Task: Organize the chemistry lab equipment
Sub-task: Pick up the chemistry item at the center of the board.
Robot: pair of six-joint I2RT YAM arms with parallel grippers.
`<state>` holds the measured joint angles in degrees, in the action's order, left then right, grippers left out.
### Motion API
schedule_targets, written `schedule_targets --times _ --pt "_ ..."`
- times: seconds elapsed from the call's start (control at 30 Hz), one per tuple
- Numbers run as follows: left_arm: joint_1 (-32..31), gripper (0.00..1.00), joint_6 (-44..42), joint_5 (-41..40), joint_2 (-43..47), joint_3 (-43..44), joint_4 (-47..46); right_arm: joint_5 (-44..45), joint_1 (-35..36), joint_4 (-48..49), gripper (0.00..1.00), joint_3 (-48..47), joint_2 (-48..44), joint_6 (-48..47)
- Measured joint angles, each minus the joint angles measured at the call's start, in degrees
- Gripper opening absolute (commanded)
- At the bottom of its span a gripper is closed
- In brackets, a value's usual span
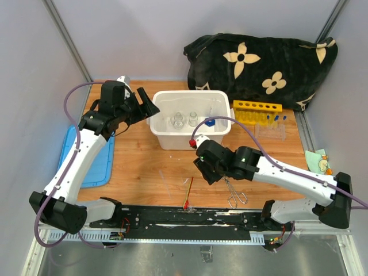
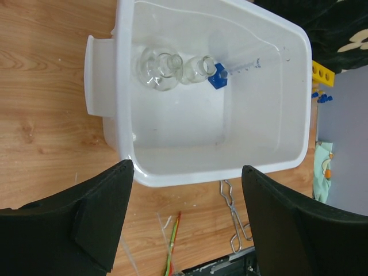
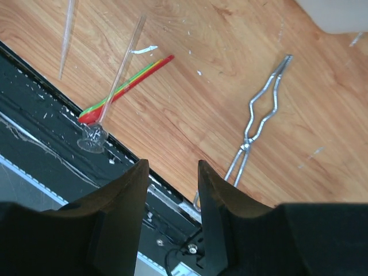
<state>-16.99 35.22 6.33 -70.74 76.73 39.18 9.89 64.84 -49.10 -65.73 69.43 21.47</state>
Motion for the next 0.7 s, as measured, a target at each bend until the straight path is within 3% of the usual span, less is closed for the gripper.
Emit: schedule_targets --times 0.47,0.7 --pt "0.0 0.8 1.8 1.1 2.9 -1.9 -0.3 -2.2 4.4 17.4 0.4 4.6 12.8 4.3" --pt "0.0 0.8 2.3 1.4 4.3 -2.4 -0.4 -3.4 4.8 23.0 0.31 4.7 18.0 4.6"
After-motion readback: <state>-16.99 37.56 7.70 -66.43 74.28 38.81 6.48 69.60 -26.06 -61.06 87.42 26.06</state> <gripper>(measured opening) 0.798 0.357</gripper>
